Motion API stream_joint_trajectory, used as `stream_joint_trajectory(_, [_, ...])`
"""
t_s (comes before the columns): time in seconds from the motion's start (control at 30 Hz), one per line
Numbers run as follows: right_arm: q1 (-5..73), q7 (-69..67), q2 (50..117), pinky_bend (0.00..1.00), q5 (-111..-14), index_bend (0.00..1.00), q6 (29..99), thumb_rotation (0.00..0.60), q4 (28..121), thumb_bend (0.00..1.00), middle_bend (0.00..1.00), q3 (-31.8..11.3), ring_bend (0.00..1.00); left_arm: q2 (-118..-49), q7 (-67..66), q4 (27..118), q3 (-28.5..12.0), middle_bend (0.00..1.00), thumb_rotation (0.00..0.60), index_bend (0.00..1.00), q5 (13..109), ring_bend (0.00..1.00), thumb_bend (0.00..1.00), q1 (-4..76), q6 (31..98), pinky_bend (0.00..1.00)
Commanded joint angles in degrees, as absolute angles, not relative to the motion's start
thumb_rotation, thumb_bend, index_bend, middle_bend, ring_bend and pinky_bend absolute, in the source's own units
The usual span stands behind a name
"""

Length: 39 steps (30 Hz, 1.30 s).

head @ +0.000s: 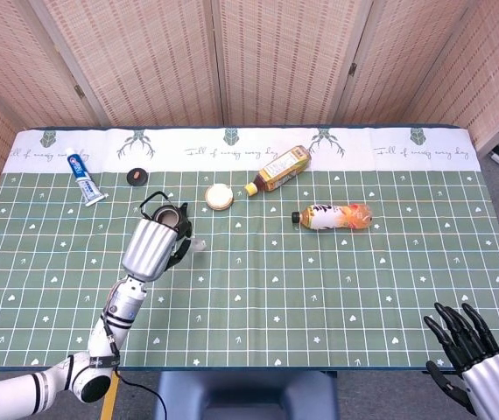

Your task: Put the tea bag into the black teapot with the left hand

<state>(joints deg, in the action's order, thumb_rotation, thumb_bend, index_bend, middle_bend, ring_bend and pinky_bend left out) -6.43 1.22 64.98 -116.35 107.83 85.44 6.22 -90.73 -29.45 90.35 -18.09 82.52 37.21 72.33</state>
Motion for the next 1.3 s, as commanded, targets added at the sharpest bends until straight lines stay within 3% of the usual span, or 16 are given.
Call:
stream_joint_trajectory(0.03, [-6.02, 0.57, 64.66, 0.03, -115.47, 0.0, 107.18, 0.6, 85.88, 0.36, 0.0, 5.92, 0.1, -88.85, -30.99, 91.21, -21.54, 1.0, 0.6, 0.63, 78.77, 1.0, 0.51, 39.63, 70.03, 1.0])
stream_joint_trajectory(0.23, [-5.0, -0.79, 63.65, 0.03, -112.38, 0.0, 104.93, 0.6, 87.54, 0.37, 0.0, 5.06, 0.11, -87.73, -28.41, 85.18, -25.26, 1.0, 0.6, 0.63, 73.31, 1.0, 0.51, 43.49, 65.67, 1.0])
stream_joint_trajectory(0.5, [-4.34, -0.38, 63.28, 0.03, -109.7, 0.0, 102.82, 0.6, 89.32, 0.36, 0.0, 4.21, 0.11, -86.76, -20.98, 77.51, -25.9, 1.0, 0.6, 0.63, 71.16, 1.0, 0.51, 46.31, 62.03, 1.0])
stream_joint_trajectory(0.97, [-5.63, 3.72, 65.04, 0.03, -110.49, 0.0, 103.96, 0.6, 89.27, 0.36, 0.0, 4.23, 0.11, -88.03, -13.64, 69.1, -21.36, 1.0, 0.6, 0.63, 71.36, 1.0, 0.51, 47.39, 60.49, 1.0])
stream_joint_trajectory(1.3, [-5.46, 5.06, 65.38, 0.03, -110.77, 0.0, 102.96, 0.6, 89.64, 0.37, 0.0, 4.35, 0.11, -86.93, -13.09, 70.05, -18.66, 1.0, 0.6, 0.64, 72.62, 1.0, 0.51, 45.19, 63.92, 1.0])
